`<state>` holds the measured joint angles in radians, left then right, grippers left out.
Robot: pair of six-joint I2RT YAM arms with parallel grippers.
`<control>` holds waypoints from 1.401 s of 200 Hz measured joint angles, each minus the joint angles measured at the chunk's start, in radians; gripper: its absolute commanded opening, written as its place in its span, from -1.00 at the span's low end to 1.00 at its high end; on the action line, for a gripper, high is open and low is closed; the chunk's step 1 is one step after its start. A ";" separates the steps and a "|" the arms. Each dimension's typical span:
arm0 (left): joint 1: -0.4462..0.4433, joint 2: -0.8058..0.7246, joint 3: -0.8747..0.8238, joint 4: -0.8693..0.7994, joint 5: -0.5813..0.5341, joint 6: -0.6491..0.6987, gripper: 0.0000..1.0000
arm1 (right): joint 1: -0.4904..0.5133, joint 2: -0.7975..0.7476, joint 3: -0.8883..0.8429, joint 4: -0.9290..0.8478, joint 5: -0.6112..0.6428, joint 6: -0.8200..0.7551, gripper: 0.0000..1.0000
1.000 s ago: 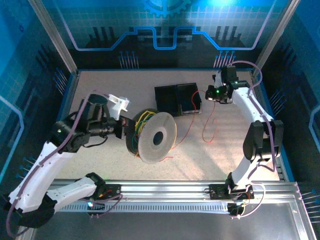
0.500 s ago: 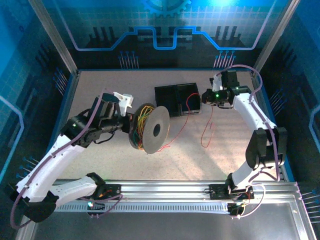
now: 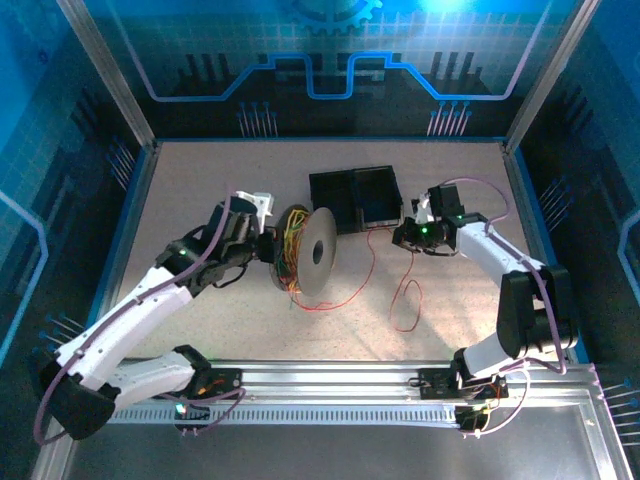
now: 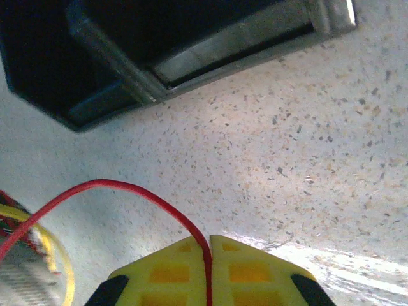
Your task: Wrap the cables
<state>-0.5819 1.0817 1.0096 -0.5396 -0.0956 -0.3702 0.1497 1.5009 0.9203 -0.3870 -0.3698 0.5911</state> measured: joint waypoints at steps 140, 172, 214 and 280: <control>-0.002 0.109 -0.077 0.277 -0.084 -0.048 0.19 | -0.008 -0.049 -0.326 0.406 -0.084 0.639 -1.00; 0.006 0.074 -0.109 0.288 -0.084 -0.051 0.62 | -0.015 -0.047 -0.326 0.458 -0.110 0.675 -1.00; 0.050 -0.024 -0.174 0.284 -0.065 -0.050 0.99 | -0.027 -0.024 -0.335 0.495 -0.133 0.694 -1.00; 0.068 -0.195 -0.425 0.378 -0.017 -0.103 0.98 | -0.033 0.005 -0.335 0.531 -0.144 0.711 -1.00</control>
<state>-0.5140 0.8864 0.5846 -0.1616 -0.1127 -0.4728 0.1165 1.5063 0.5858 0.1440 -0.5137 1.3025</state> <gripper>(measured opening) 0.994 0.087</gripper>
